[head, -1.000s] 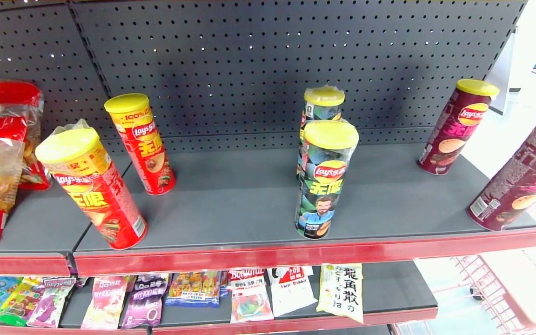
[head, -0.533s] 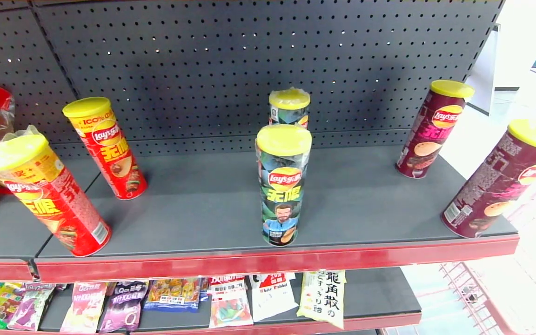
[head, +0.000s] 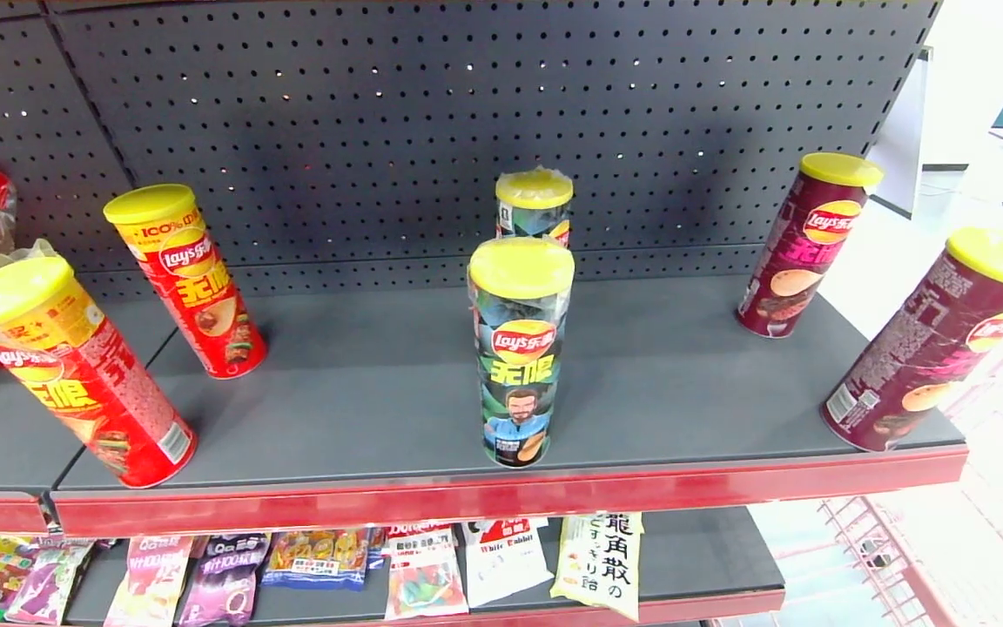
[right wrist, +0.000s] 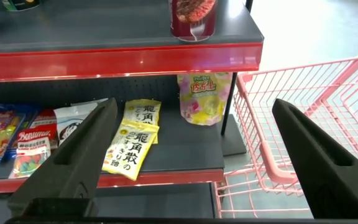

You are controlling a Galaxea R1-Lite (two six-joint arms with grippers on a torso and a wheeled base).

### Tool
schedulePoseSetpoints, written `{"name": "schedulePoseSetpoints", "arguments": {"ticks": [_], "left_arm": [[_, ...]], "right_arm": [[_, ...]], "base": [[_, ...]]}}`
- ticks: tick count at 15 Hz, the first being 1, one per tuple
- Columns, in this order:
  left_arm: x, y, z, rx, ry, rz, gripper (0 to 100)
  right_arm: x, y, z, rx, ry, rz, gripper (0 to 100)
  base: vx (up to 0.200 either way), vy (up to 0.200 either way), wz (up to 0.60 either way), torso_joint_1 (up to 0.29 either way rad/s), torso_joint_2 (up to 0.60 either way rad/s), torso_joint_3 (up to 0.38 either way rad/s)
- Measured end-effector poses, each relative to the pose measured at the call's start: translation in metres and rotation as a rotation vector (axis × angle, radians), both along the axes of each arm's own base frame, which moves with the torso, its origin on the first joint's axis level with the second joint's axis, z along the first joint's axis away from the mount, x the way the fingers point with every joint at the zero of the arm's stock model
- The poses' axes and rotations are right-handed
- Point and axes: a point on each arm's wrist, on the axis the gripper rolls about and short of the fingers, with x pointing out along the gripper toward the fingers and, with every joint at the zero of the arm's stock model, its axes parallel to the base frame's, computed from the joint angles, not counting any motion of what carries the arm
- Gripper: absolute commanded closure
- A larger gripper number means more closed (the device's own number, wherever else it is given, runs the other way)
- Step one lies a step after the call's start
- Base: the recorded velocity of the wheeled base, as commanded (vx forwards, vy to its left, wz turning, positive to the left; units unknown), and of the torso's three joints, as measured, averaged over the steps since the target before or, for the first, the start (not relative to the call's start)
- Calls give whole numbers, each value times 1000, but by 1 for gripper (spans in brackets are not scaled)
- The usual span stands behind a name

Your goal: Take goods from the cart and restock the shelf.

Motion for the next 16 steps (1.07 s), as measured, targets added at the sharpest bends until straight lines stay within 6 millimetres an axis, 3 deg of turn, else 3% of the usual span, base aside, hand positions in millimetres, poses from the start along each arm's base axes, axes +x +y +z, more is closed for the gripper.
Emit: {"name": "schedulePoseSetpoints", "arguments": {"ticks": [8, 11, 16], "left_arm": [[0, 0, 0, 3, 1, 1, 0], [0, 0, 0, 3, 1, 1, 0], [0, 0, 0, 3, 0, 1, 0]], "right_arm": [[0, 0, 0, 0, 0, -3, 0], [0, 0, 0, 0, 1, -3, 0], [0, 0, 0, 0, 1, -3, 0]], "base": [[0, 0, 0, 0, 0, 0], [-200, 0, 0, 6, 5, 4], [0, 0, 0, 0, 0, 0]]}}
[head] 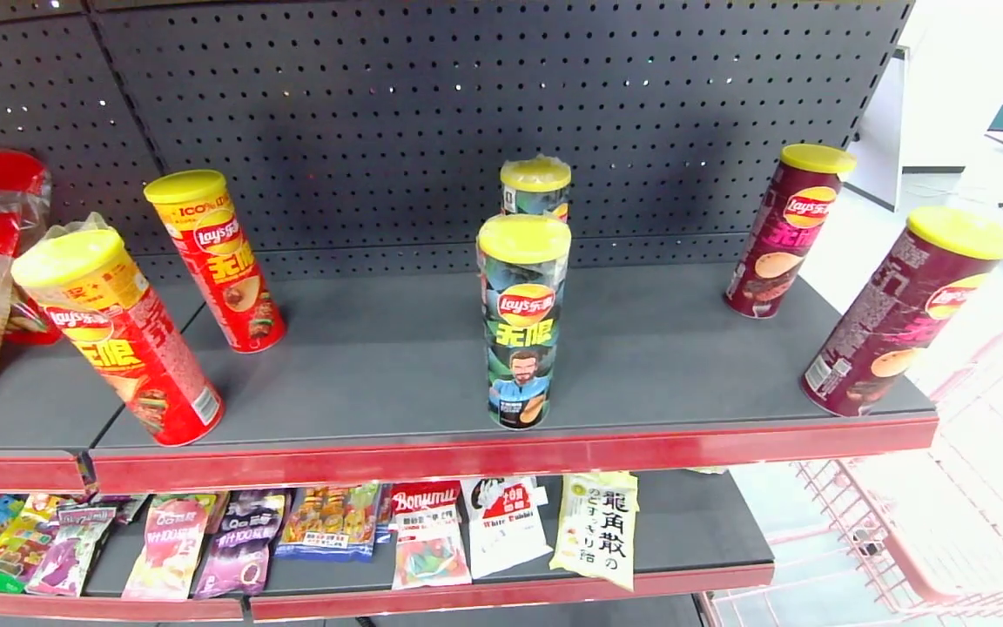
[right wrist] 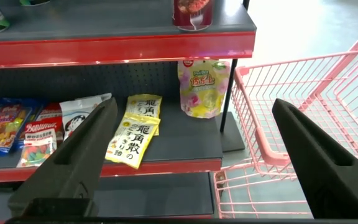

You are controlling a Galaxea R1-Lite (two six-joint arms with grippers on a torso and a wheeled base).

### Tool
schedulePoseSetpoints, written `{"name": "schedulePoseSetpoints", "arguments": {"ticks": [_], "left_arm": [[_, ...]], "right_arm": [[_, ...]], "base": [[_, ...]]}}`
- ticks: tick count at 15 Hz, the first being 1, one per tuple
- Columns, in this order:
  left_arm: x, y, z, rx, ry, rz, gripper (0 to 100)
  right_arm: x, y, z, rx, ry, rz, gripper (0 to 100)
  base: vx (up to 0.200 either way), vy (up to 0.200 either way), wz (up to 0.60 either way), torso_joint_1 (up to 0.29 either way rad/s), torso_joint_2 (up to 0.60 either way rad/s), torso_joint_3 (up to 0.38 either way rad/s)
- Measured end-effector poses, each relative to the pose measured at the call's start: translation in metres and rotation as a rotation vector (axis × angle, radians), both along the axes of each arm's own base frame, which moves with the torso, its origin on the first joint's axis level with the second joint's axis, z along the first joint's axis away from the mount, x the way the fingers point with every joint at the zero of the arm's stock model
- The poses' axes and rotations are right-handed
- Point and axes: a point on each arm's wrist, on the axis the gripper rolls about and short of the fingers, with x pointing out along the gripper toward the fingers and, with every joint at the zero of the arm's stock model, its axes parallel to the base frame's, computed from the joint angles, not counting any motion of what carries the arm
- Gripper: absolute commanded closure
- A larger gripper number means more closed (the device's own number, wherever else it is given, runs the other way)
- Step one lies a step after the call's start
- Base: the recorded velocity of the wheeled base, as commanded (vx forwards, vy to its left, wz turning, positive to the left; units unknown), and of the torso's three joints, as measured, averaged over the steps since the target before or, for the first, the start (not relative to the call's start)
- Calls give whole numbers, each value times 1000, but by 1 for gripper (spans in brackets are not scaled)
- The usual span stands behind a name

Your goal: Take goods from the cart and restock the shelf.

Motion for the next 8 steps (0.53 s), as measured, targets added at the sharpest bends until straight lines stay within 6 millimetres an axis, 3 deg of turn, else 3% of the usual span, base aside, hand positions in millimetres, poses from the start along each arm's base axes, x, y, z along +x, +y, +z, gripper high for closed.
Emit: {"name": "schedulePoseSetpoints", "arguments": {"ticks": [8], "left_arm": [[0, 0, 0, -1, 0, 0, 0]], "right_arm": [[0, 0, 0, 0, -1, 0, 0]], "base": [[0, 0, 0, 0, 0, 0]]}}
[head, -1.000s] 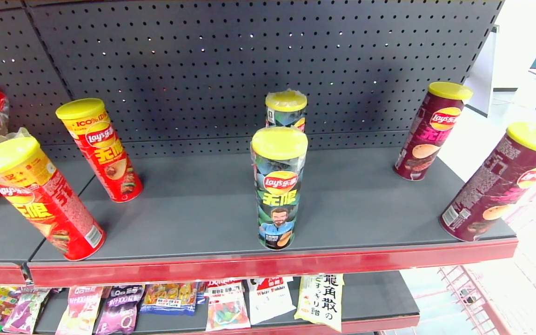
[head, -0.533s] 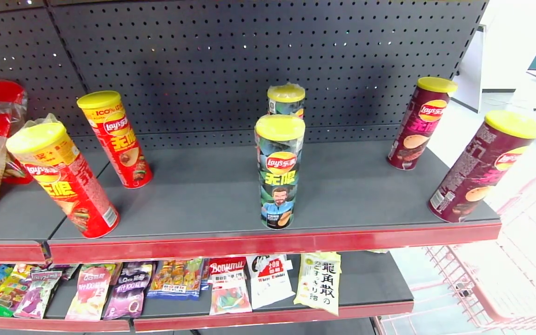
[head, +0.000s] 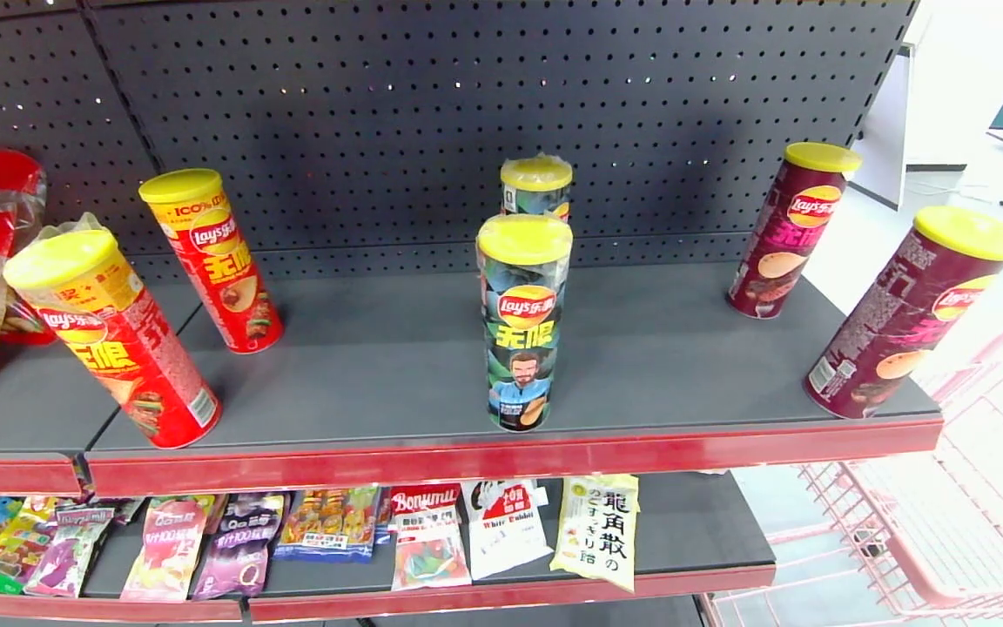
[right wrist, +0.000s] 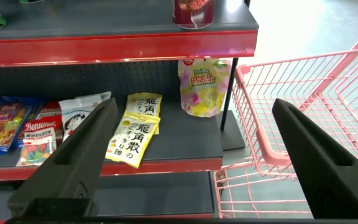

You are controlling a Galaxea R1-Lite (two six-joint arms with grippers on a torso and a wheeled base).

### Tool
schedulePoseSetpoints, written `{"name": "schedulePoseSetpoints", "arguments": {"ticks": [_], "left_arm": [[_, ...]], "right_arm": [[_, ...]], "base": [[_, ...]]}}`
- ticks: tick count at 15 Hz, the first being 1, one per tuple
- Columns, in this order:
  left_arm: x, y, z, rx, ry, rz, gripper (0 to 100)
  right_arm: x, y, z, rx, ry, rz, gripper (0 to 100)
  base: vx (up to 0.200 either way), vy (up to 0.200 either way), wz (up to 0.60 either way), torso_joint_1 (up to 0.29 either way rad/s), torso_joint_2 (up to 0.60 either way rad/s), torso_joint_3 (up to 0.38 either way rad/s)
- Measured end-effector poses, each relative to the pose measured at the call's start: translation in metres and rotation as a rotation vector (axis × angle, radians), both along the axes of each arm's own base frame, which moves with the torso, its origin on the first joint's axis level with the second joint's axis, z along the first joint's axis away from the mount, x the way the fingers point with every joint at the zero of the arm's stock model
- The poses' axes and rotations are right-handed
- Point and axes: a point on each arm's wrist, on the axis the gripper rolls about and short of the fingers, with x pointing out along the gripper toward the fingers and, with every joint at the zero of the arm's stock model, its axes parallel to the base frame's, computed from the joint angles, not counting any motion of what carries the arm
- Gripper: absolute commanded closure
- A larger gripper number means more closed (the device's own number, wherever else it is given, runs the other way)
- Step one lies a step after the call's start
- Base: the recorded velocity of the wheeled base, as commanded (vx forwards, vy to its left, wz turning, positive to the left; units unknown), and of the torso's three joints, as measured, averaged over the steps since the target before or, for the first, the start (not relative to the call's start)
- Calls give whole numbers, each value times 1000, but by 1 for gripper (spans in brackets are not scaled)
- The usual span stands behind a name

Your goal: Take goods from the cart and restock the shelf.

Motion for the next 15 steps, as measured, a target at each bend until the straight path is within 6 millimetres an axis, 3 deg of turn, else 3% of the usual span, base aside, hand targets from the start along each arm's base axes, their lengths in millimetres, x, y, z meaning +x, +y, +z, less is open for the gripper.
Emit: {"name": "schedulePoseSetpoints", "arguments": {"ticks": [15], "left_arm": [[0, 0, 0, -1, 0, -1, 0]], "right_arm": [[0, 0, 0, 2, -1, 2, 0]], "base": [[0, 0, 0, 0, 0, 0]]}}
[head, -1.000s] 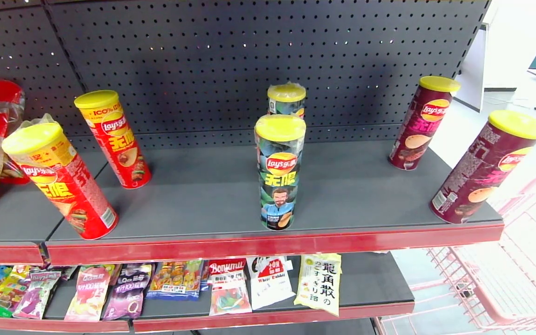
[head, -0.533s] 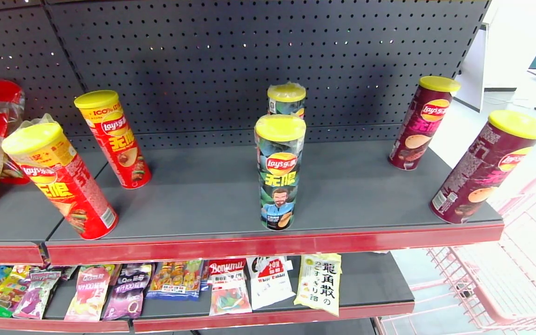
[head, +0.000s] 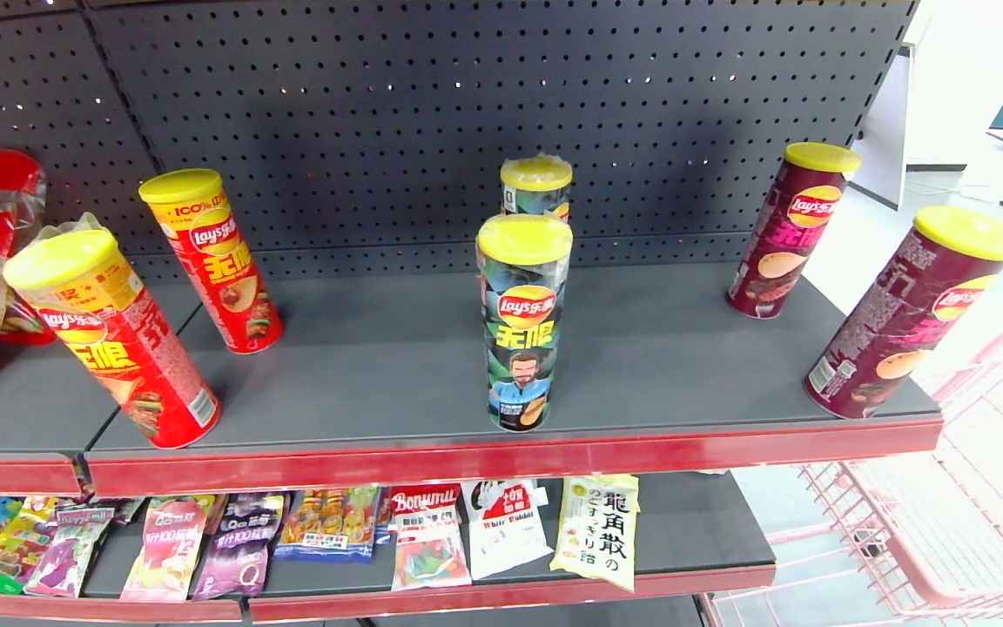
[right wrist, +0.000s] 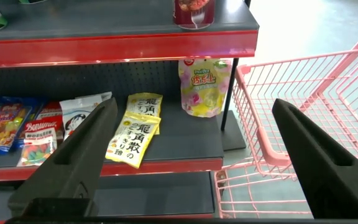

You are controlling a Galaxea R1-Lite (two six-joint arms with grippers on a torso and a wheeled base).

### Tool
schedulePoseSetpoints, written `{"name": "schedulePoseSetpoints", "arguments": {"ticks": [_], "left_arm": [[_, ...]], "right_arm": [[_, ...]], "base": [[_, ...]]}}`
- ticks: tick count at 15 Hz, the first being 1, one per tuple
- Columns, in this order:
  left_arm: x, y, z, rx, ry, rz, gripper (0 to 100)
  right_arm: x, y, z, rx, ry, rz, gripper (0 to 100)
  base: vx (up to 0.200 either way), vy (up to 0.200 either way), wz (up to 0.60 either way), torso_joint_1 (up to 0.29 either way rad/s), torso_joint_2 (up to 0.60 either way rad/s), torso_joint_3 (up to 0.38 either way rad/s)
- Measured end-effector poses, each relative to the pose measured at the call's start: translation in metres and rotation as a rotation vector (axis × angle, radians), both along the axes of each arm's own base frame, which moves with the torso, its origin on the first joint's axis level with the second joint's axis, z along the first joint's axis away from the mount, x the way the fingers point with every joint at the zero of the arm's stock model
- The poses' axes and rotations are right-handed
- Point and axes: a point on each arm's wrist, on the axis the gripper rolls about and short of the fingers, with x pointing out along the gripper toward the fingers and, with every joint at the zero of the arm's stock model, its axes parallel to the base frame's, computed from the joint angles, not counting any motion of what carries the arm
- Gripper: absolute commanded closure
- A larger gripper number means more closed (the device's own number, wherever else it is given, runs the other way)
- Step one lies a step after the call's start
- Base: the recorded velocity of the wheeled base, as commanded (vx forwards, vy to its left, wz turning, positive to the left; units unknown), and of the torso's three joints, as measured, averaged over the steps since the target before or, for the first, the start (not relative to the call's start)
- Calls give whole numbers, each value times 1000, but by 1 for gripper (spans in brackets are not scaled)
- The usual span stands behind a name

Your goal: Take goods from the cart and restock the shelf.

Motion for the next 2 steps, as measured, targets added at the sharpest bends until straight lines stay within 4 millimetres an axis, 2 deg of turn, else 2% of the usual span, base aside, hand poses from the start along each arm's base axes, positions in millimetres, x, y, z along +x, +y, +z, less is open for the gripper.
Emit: {"name": "schedulePoseSetpoints", "arguments": {"ticks": [2], "left_arm": [[0, 0, 0, 0, 0, 0, 0]], "right_arm": [[0, 0, 0, 0, 0, 0, 0]], "base": [[0, 0, 0, 0, 0, 0]]}}
